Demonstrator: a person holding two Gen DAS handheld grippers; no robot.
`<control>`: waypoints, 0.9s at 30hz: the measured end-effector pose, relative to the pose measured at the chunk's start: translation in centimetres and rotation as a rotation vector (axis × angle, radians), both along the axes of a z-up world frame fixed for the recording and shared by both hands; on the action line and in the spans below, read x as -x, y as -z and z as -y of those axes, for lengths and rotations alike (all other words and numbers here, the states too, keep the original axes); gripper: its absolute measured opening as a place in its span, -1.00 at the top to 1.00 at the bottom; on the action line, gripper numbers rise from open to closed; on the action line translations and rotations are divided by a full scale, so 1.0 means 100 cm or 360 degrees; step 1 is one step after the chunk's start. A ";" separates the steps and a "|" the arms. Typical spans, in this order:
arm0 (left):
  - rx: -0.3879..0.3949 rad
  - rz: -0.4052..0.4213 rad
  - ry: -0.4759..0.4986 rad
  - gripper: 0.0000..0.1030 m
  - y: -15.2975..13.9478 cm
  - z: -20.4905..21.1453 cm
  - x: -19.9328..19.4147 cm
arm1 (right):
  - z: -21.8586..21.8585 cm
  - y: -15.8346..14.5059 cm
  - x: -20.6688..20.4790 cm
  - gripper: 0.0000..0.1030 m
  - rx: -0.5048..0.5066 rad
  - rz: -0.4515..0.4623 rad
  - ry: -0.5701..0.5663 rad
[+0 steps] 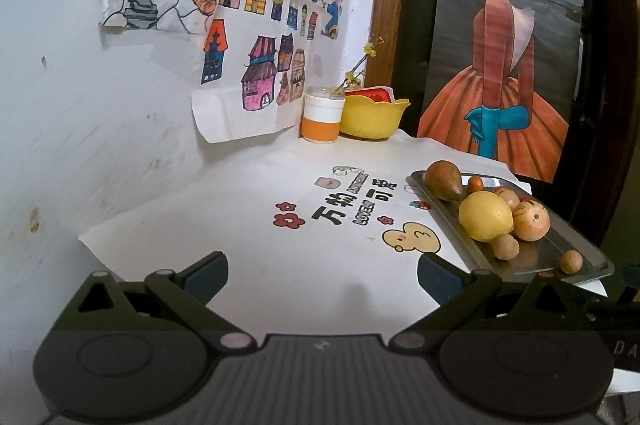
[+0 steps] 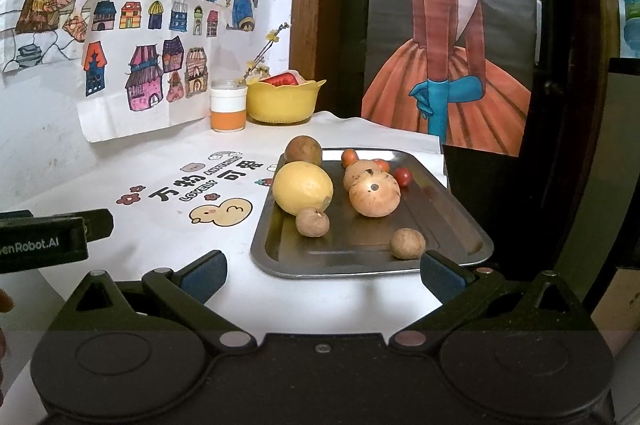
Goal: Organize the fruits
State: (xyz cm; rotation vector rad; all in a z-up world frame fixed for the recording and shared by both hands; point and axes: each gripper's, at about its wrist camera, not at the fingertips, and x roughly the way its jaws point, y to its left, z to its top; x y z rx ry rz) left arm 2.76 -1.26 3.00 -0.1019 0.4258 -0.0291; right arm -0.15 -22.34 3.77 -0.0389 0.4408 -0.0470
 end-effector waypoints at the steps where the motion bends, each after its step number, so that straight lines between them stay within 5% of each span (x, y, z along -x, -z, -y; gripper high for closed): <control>1: 0.0000 0.0000 0.0000 -0.99 0.000 0.000 0.000 | 0.000 0.000 0.000 -0.99 0.0000 0.0000 -0.0002; 27: 0.0004 -0.0013 0.0001 -0.99 0.007 -0.004 0.009 | -0.002 0.006 0.007 -0.99 -0.0004 -0.0007 -0.0001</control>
